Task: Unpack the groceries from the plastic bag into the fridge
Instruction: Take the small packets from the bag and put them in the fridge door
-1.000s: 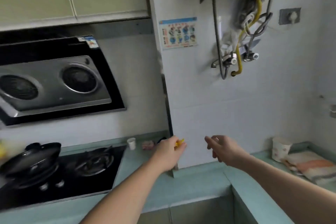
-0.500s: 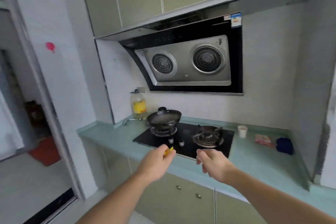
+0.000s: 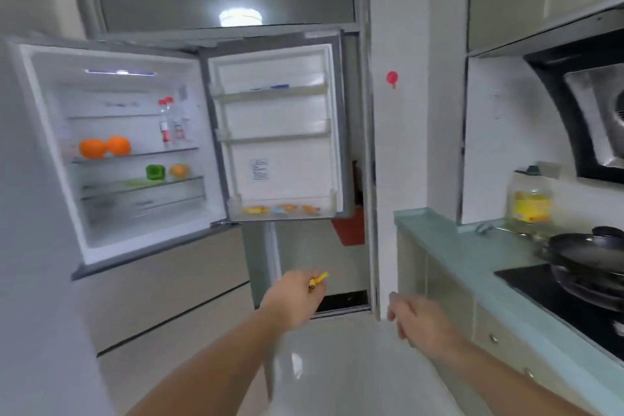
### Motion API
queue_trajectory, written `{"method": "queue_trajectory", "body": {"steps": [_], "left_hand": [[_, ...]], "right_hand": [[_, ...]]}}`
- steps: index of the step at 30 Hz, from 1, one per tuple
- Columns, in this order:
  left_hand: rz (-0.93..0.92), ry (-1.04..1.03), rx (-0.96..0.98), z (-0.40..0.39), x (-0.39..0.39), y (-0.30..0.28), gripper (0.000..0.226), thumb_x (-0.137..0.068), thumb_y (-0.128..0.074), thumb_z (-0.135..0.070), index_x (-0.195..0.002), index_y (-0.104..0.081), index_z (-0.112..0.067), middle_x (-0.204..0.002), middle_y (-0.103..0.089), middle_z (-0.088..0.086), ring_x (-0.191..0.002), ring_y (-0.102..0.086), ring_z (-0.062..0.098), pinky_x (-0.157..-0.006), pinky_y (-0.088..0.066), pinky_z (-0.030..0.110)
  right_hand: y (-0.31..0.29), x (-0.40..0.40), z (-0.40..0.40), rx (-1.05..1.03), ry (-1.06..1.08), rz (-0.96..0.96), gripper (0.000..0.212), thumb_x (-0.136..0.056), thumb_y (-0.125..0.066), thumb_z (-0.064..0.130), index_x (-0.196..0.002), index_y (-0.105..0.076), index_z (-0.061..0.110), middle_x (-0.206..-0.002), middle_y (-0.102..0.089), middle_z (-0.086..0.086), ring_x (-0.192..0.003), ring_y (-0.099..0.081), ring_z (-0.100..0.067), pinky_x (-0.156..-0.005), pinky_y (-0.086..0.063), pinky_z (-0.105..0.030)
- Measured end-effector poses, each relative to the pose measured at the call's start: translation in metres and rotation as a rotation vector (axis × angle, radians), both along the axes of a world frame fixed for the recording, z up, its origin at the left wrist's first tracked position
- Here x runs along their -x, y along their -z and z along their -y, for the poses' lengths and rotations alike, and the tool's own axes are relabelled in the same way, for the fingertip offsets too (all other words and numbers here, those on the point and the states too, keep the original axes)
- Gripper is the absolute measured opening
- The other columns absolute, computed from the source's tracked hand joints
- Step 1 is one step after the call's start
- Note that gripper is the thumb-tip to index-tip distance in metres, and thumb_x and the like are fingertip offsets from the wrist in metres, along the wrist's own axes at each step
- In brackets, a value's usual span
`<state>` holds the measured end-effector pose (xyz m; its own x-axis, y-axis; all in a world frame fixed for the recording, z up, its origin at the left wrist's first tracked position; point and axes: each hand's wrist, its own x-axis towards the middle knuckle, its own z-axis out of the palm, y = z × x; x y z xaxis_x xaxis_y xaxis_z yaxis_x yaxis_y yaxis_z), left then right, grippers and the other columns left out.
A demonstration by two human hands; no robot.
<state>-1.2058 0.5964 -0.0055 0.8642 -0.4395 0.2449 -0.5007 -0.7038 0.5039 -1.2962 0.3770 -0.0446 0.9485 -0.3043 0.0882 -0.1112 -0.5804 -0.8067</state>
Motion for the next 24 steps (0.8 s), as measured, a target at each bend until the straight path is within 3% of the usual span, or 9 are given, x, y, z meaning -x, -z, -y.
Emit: {"method": "queue_trajectory", "body": {"steps": [6,12,19,24], "left_hand": [[0.007,-0.202,-0.055,-0.09,0.003,0.005,0.022,-0.096,-0.044,-0.036,-0.083,-0.052,-0.02,-0.062,-0.051,-0.006,-0.065,-0.051,0.018,-0.058,-0.036,0.029],[-0.016,-0.35,-0.032,-0.168,-0.024,-0.006,0.026,-0.093,-0.046,-0.04,-0.081,-0.056,-0.019,-0.07,-0.055,-0.004,-0.068,-0.053,0.02,-0.06,-0.04,0.028],[0.015,-0.323,-0.018,-0.214,-0.098,-0.026,0.029,-0.089,-0.048,-0.041,-0.068,-0.045,-0.022,-0.063,-0.048,-0.006,-0.062,-0.048,0.019,-0.056,-0.035,0.028],[0.072,-0.271,-0.011,-0.233,-0.139,-0.046,0.033,-0.09,-0.046,-0.038,-0.062,-0.037,-0.023,-0.059,-0.042,-0.006,-0.062,-0.04,0.025,-0.054,-0.03,0.029]], "right_hand": [[-0.017,-0.045,-0.094,0.105,-0.278,0.03,0.046,-0.101,-0.031,0.034,-0.086,-0.061,0.002,-0.066,-0.054,-0.001,-0.055,-0.046,-0.011,-0.057,-0.037,-0.025],[-0.03,-0.088,-0.171,0.211,-0.44,0.074,0.046,-0.102,-0.029,0.037,-0.088,-0.061,0.007,-0.065,-0.053,0.006,-0.067,-0.051,-0.01,-0.068,-0.04,-0.027],[-0.042,-0.159,-0.218,0.272,-0.422,0.082,0.043,-0.103,-0.027,0.039,-0.075,-0.055,0.022,-0.067,-0.055,0.005,-0.063,-0.051,-0.005,-0.066,-0.039,-0.021],[-0.056,-0.206,-0.242,0.286,-0.377,0.148,0.044,-0.103,-0.027,0.037,-0.08,-0.058,0.014,-0.064,-0.051,0.005,-0.061,-0.049,-0.008,-0.063,-0.038,-0.021]]}}
